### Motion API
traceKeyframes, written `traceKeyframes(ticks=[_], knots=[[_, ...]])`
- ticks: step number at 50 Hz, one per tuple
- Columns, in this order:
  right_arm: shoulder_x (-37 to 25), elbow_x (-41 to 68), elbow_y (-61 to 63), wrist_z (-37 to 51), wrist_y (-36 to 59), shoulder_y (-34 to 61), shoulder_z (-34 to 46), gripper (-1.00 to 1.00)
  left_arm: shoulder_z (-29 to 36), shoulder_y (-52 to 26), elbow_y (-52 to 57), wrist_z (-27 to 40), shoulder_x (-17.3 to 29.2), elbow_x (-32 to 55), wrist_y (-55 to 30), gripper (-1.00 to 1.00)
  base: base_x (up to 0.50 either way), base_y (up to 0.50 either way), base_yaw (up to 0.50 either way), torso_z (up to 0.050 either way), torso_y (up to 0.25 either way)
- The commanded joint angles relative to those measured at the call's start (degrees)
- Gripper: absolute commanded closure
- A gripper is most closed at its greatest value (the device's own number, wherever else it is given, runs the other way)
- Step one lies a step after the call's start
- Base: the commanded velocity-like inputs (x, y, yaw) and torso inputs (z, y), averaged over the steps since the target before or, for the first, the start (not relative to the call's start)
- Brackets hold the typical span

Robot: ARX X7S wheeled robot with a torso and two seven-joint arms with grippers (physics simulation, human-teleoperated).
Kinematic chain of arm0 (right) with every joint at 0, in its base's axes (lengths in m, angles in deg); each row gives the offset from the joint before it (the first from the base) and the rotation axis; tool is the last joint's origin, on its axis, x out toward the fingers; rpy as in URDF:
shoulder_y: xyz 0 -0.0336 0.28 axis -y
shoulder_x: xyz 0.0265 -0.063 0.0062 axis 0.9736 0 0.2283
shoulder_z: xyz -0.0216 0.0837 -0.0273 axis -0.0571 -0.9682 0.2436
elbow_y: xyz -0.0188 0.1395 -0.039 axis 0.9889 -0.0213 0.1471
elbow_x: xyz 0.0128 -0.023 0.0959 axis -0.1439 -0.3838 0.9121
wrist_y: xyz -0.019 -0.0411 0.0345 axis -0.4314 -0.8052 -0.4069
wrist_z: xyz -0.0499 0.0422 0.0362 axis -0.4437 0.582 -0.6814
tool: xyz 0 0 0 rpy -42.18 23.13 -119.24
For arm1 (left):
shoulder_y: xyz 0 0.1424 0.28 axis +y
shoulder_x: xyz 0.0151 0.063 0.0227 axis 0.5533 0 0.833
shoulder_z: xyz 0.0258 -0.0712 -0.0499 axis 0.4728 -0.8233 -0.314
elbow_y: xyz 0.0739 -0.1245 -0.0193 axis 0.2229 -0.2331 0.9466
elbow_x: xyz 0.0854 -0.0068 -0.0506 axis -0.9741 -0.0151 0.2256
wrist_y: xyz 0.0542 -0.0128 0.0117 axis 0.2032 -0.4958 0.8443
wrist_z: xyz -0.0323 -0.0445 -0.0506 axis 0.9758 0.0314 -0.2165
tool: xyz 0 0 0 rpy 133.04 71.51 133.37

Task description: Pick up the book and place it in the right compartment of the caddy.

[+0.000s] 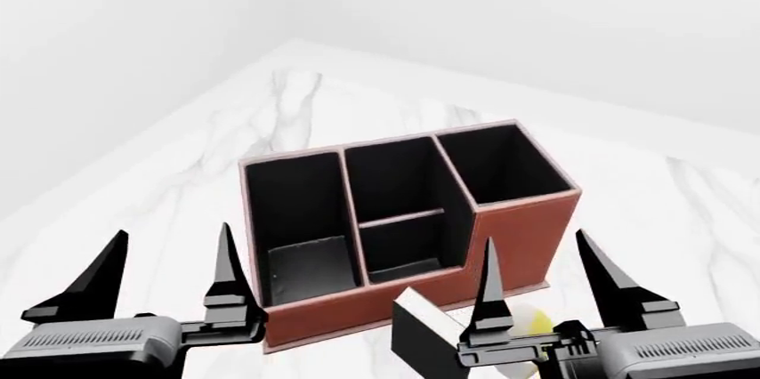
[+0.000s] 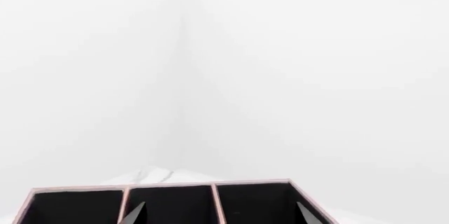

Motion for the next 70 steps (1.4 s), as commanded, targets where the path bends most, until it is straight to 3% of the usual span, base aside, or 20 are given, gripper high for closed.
traceKeyframes(ticks=[1, 53, 58, 65, 70], knots=[[-0.24, -0.05, 0.10, 0.14, -0.08, 0.03, 0.26, -1.00, 0.18, -0.10, 0.02, 0.22, 0.21, 0.01, 0.02, -1.00, 0.00, 0.00, 0.00, 0.000, 0.000], [-1.18, -0.44, -0.12, 0.52, -1.36, 0.05, 1.30, -1.00, 0.83, -0.12, -0.32, 0.94, 0.96, 0.24, 0.72, -1.00, 0.07, -0.03, 0.00, 0.000, 0.000], [-3.23, 1.02, 4.17, -0.09, 4.93, 2.53, 1.94, -1.00, 0.71, -0.49, -0.51, 1.24, 1.11, 0.39, 0.20, -1.00, 0.00, 0.00, 0.00, 0.000, 0.000], [-8.28, 11.28, 8.73, -5.36, 11.01, 3.95, 1.01, -1.00, 0.69, -0.37, -0.13, 1.32, 1.31, 0.80, 0.12, -1.00, 0.00, 0.00, 0.00, 0.000, 0.000], [-10.87, 10.48, 10.36, -6.65, 12.90, 3.40, 2.91, -1.00, 0.72, -0.45, -0.14, 1.43, 1.46, 0.95, -0.11, -1.00, 0.00, 0.00, 0.00, 0.000, 0.000]])
